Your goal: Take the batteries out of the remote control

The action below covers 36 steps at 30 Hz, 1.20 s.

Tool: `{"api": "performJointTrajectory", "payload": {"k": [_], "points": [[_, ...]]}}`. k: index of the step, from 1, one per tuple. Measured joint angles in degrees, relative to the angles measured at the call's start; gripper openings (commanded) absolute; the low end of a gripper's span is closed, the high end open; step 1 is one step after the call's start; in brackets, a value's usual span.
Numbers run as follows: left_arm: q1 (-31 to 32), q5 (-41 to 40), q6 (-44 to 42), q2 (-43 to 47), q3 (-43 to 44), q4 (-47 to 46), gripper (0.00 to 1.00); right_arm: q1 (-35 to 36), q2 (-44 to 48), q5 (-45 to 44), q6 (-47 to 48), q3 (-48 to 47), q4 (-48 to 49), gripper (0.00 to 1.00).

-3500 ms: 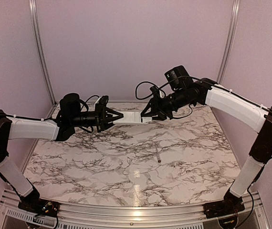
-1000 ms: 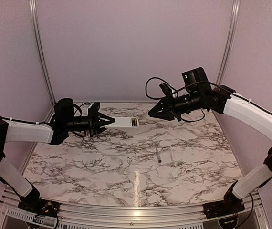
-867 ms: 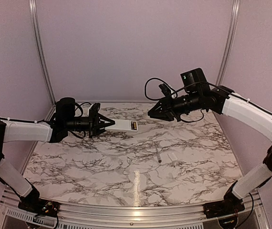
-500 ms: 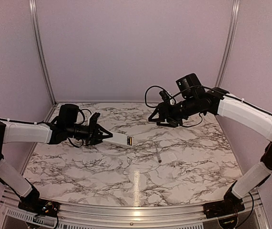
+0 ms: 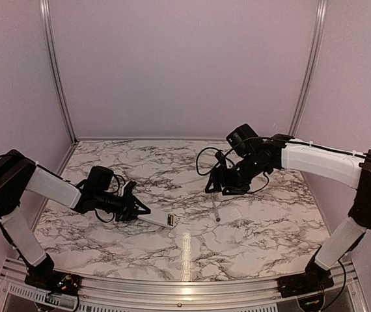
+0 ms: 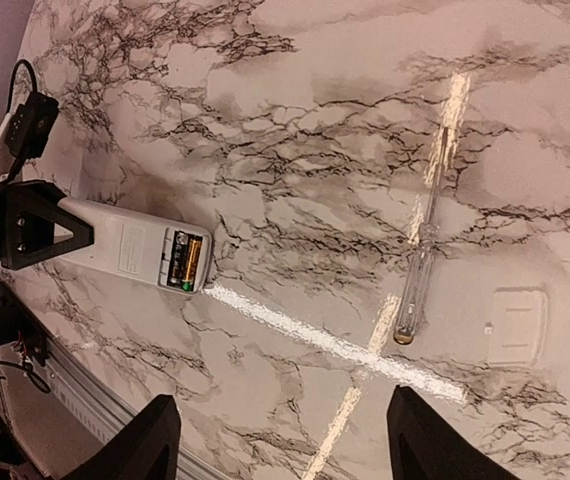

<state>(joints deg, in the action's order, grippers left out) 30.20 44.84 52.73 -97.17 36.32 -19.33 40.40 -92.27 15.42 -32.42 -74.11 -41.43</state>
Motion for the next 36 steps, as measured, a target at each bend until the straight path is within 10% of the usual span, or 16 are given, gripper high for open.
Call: {"api": "performJointTrajectory", "payload": {"k": [36], "points": [[0.13,-15.43,-13.35,1.36,5.49,20.63,0.54,0.0,-0.68,-1.62,2.54,2.47,0.28,0.73]]}}
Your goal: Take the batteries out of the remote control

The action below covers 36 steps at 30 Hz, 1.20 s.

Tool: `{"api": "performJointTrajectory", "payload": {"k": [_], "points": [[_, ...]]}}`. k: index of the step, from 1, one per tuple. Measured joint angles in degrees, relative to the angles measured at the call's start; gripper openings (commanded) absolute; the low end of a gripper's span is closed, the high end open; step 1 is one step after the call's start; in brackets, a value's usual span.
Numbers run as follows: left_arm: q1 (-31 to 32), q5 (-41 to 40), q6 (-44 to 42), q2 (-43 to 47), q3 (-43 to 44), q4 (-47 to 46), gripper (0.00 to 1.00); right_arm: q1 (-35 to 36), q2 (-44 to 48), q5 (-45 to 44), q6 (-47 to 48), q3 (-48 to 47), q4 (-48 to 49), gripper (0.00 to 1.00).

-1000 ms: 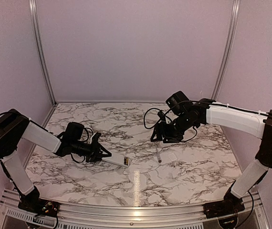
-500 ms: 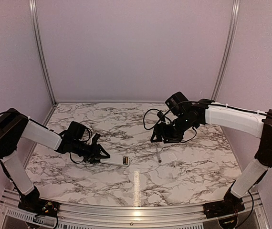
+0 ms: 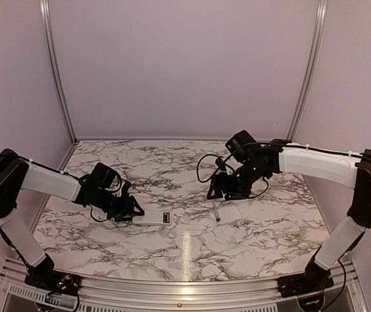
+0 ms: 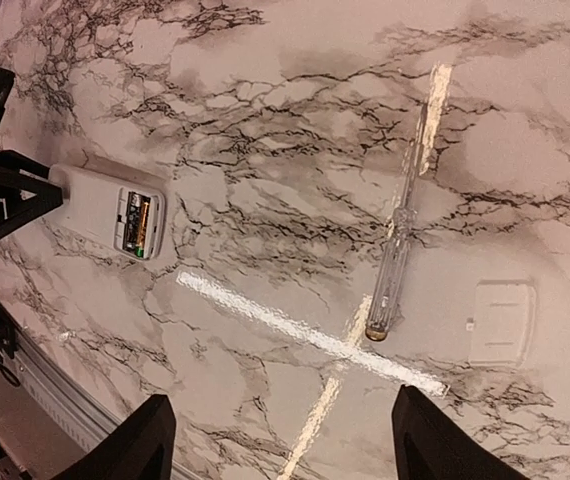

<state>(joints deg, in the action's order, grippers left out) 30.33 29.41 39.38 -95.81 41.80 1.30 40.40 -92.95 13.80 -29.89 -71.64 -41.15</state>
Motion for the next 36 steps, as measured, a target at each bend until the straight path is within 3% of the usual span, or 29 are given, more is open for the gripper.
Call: {"api": "performJointTrajectory", "payload": {"k": [6,7,8,9,18,29,36], "points": [[0.0,-4.76,-1.75,2.34,0.57,4.17,0.69,0.0,0.0,-0.55,0.22,1.07,-0.04,0.81],[0.0,-5.53,-2.01,2.89,0.59,5.03,0.77,0.0,0.0,-0.74,0.24,1.07,-0.04,0.83],[0.0,-6.03,-2.38,3.28,0.61,5.62,0.94,0.0,0.0,-0.94,0.37,1.07,-0.04,0.89],[0.0,-6.8,-2.78,3.85,0.76,6.58,0.99,0.0,0.0,-1.16,0.5,1.07,-0.02,0.95],[0.0,-16.63,-4.5,12.66,5.6,16.63,0.99,0.26,0.0,-3.82,1.46,1.84,-0.04,0.98],[-0.07,-42.27,-6.88,26.25,10.86,26.6,0.99,3.76,-1.55,-11.65,3.23,4.52,0.02,0.87],[-0.07,-44.87,-7.85,28.76,10.86,28.3,0.99,6.71,-5.64,-15.96,3.96,6.19,2.03,0.71]]}}
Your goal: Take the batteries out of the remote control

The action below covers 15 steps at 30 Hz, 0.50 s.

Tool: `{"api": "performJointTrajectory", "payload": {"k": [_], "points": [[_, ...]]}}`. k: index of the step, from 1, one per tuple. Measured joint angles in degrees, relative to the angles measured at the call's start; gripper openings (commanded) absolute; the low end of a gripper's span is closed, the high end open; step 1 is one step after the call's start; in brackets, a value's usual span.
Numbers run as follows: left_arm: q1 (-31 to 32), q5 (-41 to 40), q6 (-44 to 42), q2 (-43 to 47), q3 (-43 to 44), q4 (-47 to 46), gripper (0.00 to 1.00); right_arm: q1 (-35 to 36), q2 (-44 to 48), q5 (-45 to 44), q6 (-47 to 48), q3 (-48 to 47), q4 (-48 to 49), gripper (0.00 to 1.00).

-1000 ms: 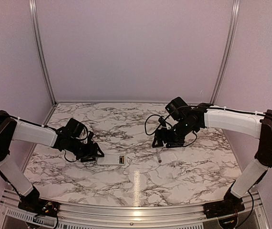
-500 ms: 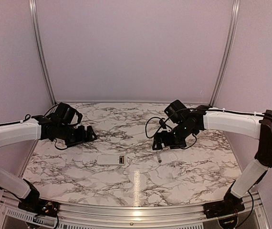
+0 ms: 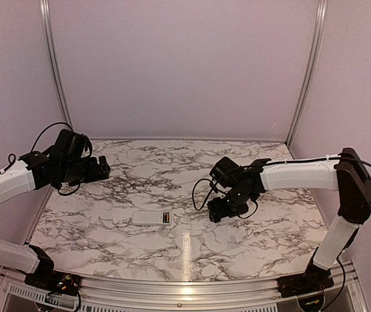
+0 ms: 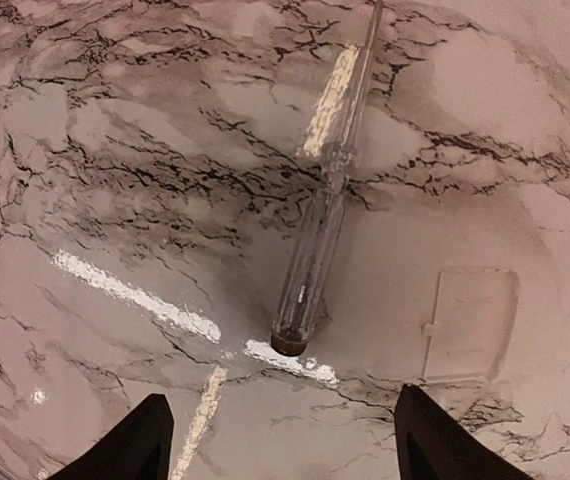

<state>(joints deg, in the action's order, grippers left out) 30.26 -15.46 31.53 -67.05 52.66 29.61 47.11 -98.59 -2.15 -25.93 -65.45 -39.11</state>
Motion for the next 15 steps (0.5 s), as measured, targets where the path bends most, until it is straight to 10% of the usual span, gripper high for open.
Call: {"api": "performJointTrajectory", "payload": {"k": [15], "points": [[0.0,2.08,0.31,5.95,-0.61,-0.42,0.95,0.0,-4.72,-2.49,1.55,1.14,6.16,0.46]]}}
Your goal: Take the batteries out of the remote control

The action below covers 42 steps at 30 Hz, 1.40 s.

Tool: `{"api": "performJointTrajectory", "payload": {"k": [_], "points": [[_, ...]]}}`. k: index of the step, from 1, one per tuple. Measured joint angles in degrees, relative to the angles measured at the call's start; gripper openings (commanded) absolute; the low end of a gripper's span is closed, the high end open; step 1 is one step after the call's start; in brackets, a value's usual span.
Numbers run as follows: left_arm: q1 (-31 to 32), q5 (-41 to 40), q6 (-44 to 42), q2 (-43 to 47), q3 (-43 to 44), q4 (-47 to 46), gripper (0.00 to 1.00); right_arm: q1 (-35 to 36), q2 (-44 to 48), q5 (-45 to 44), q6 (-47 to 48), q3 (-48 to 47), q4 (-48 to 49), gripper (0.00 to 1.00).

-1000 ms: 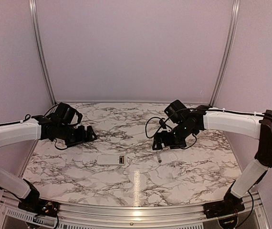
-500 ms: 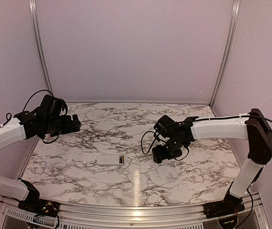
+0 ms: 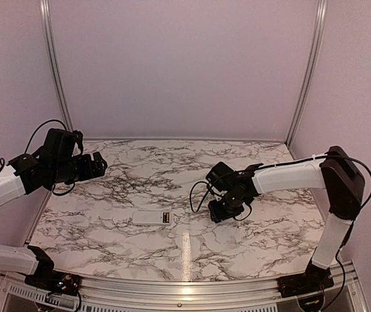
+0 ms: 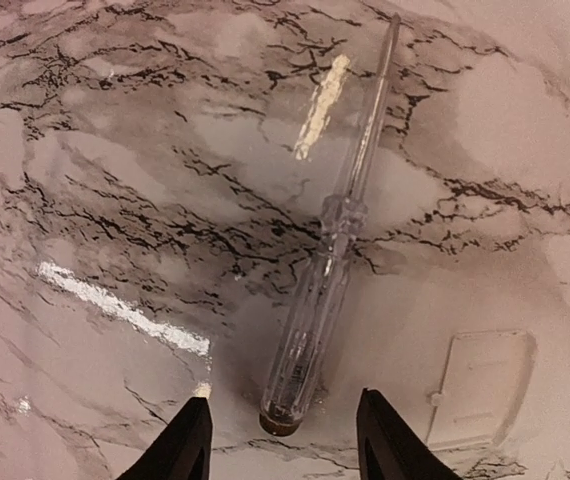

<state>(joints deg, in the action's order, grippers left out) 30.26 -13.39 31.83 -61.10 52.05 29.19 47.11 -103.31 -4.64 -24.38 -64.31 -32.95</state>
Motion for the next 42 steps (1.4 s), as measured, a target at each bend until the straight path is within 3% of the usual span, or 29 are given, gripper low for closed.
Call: {"api": "performJointTrajectory", "payload": {"k": [18,32,42], "points": [[0.0,0.94,1.18,0.92,-0.98,-0.26,0.92,0.0,-1.57,-1.25,-0.15,1.22,2.97,0.26],[0.0,2.56,1.05,1.95,-1.46,-1.33,0.93,-0.02,-1.01,-1.4,0.04,2.34,4.57,0.04],[0.0,9.68,-0.61,3.15,-2.45,-5.14,0.93,-0.02,-0.04,1.55,0.96,2.36,4.24,0.0]]}}
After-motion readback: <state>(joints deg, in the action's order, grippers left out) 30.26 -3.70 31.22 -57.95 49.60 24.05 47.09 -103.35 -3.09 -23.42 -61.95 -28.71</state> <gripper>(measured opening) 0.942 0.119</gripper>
